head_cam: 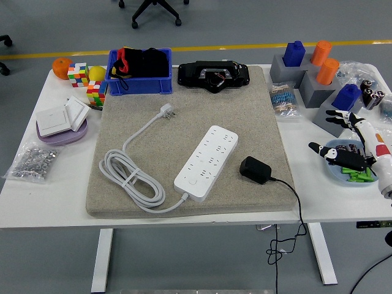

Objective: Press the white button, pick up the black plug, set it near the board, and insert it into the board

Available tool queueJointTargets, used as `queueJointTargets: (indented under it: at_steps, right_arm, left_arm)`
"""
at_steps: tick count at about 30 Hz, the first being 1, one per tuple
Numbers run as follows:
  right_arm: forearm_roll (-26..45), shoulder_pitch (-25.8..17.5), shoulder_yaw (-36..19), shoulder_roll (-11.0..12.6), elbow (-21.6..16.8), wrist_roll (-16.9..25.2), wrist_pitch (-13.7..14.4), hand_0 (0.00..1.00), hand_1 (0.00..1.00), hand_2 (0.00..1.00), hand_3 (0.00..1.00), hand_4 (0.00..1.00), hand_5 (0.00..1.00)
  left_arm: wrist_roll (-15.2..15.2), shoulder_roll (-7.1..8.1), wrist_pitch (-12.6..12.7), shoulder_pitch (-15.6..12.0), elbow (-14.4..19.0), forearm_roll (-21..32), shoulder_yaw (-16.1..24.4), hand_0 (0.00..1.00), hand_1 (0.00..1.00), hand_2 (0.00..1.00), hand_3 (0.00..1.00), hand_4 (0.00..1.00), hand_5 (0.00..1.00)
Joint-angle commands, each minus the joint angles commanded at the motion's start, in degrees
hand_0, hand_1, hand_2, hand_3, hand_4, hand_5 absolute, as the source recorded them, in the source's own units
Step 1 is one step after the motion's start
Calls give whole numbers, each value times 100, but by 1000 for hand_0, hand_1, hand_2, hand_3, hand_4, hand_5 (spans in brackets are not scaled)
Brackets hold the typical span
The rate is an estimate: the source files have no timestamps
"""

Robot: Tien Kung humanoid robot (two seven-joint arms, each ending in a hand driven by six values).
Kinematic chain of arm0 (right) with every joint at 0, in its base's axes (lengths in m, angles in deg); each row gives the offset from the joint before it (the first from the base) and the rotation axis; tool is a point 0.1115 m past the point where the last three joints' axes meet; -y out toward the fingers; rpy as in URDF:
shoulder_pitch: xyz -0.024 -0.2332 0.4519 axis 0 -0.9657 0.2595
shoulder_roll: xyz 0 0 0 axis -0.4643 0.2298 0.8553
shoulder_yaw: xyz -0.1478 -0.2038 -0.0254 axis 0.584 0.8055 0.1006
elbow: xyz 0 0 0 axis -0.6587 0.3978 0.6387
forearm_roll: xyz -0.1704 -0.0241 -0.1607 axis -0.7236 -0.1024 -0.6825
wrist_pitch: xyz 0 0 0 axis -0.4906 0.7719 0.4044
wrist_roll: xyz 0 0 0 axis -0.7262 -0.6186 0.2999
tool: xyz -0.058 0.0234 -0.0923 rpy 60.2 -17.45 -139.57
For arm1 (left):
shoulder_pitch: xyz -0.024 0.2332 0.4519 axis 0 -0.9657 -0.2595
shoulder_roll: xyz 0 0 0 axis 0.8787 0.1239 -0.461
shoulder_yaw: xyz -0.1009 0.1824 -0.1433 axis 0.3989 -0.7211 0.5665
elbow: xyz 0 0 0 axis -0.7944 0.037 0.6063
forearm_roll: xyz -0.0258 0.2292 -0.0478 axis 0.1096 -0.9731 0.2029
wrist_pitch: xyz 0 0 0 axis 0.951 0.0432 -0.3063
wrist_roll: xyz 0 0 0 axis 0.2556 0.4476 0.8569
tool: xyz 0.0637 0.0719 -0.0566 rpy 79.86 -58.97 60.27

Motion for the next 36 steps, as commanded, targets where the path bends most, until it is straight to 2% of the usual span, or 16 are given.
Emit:
queueJointTargets:
  at_steps: [2, 8, 9, 14, 15, 20, 21, 26, 27, 32, 33, 36]
  right_arm:
    - [4, 19, 50, 1, 9, 5, -19, 869, 806, 767, 809, 981, 362]
    - [197, 216, 712, 61, 20, 113, -78, 870, 806, 764, 808, 983, 355]
    - [219, 240, 790, 65, 10, 129, -85, 831, 751, 709, 798, 974, 359]
    - [333, 392, 1262, 101, -72, 137, -84, 831, 751, 709, 798, 974, 359]
    - [369, 466, 1424, 120, -91, 135, -121, 750, 664, 639, 794, 970, 359]
    - [464, 696, 2019, 194, -85, 95, -175, 750, 664, 639, 794, 970, 359]
    - [478, 729, 2120, 206, -76, 89, -190, 566, 304, 276, 778, 667, 188]
    - [545, 896, 2595, 258, -20, 33, -189, 566, 304, 276, 778, 667, 188]
    - [549, 931, 2668, 262, -8, 32, -198, 167, 51, 121, 719, 408, 134]
    - [604, 1113, 3085, 242, 65, -37, -205, 167, 51, 121, 719, 408, 134]
    - [610, 1137, 3125, 233, 74, -47, -210, 2, 2, 81, 687, 439, 69]
    - [617, 1261, 3297, 184, 100, -159, -224, 2, 2, 81, 687, 439, 69]
  left_arm:
    - [1, 0, 0, 0, 0, 2, -2, 706, 664, 585, 680, 665, 261]
    - [12, -4, 1, 13, 0, 4, -7, 706, 664, 585, 680, 665, 261]
    - [11, -4, 1, 18, 0, 9, -12, 706, 664, 585, 680, 665, 261]
    - [16, 8, 0, 42, 0, 10, -33, 706, 664, 585, 680, 665, 261]
    - [13, 14, 0, 49, 0, 27, -57, 706, 664, 585, 681, 665, 261]
    - [18, 25, -2, 68, 0, 40, -88, 706, 664, 585, 681, 665, 261]
    - [18, 28, -2, 70, 0, 46, -97, 707, 665, 586, 680, 665, 261]
    - [25, 38, -1, 67, 0, 42, -105, 707, 665, 586, 680, 665, 261]
    - [25, 40, -1, 68, 0, 42, -109, 706, 665, 586, 681, 665, 261]
    - [32, 44, -2, 67, 0, 28, -116, 706, 665, 586, 681, 665, 261]
    - [31, 44, -3, 67, 0, 23, -117, 706, 665, 585, 681, 665, 261]
    - [32, 39, -3, 57, 0, 16, -110, 706, 665, 585, 681, 665, 261]
